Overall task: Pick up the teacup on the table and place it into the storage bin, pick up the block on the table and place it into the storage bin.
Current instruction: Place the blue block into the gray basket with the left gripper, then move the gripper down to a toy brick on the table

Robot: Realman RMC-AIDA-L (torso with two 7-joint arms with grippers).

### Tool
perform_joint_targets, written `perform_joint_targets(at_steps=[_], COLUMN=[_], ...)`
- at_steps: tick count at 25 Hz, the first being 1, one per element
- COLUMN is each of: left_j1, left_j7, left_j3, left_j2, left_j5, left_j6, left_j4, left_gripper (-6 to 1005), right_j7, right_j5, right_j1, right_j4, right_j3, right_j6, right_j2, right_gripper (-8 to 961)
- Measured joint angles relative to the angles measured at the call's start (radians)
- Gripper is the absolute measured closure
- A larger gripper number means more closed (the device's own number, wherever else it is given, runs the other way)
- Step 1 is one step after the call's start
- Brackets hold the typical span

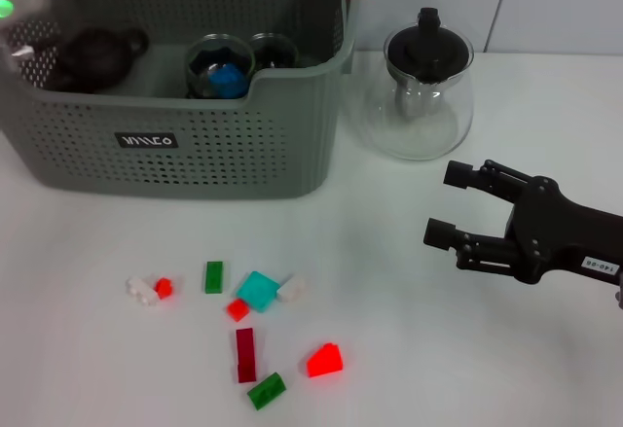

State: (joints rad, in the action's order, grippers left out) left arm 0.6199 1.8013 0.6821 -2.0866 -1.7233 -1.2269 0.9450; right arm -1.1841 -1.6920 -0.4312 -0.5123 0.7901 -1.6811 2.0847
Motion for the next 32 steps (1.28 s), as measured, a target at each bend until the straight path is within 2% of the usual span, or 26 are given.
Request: perform_joint_targets(at_steps=[3, 7, 12, 15, 17, 20, 22, 23, 29, 32], left_j1=[-0.038, -0.082, -0.164, -0.204, -0.236, -0.279, -0.318, -0.318, -0.380, -0.394], left_j7=[-0.066, -0.107, -0.161, -0.243, -0.366, -0.521, -0.642, -0.642, -0.799, -0.831], left_j3=[-0.105, -0.226, -0.243, -0.244, -0.245, -0.246, -0.246, -0.246, -0.247, -0.249], left_j2=[0.019, 0.034, 0.033, 0.022, 0.007, -0.016, -0.038, -0.038, -0.070, -0.075], left_j5=[0.143, 0.162, 0.036, -0.076, -0.169, -0.254, -0.302, -0.302, -0.324, -0.336], left_j6=[-0.217, -0.457, -0.551, -0.599, -0.632, -0.624, -0.562, -0.562, -0.405, -0.376], left_j4=[-0.056, -0.095, -0.074, -0.052, -0.043, -0.049, -0.081, -0.081, -0.168, -0.197], left_gripper=[416, 417, 417, 418, 418, 419, 419, 419, 420, 419], right_j7=[0.000, 0.002, 0.004, 0.005, 0.007, 0.007, 0.005, 0.005, -0.001, -0.001], right_j5=[0.000, -0.001, -0.004, -0.004, -0.005, -0.007, -0.006, -0.006, -0.006, -0.007], right_j1=[0.000, 0.000, 0.005, 0.006, 0.003, 0.001, 0.005, 0.005, 0.006, 0.008], right_j4=[0.000, 0.000, 0.000, 0.003, 0.008, 0.009, 0.009, 0.009, 0.009, 0.009], right_j3=[0.000, 0.000, 0.000, 0.000, 0.000, 0.000, 0.000, 0.000, 0.000, 0.000], right_j6=[-0.002, -0.002, -0.001, 0.004, 0.007, 0.008, 0.008, 0.008, 0.007, 0.008], right_j2=[0.000, 0.000, 0.000, 0.000, 0.000, 0.002, 0.002, 0.002, 0.001, 0.001], right_gripper=[8, 8, 8, 8, 8, 8, 8, 8, 8, 8])
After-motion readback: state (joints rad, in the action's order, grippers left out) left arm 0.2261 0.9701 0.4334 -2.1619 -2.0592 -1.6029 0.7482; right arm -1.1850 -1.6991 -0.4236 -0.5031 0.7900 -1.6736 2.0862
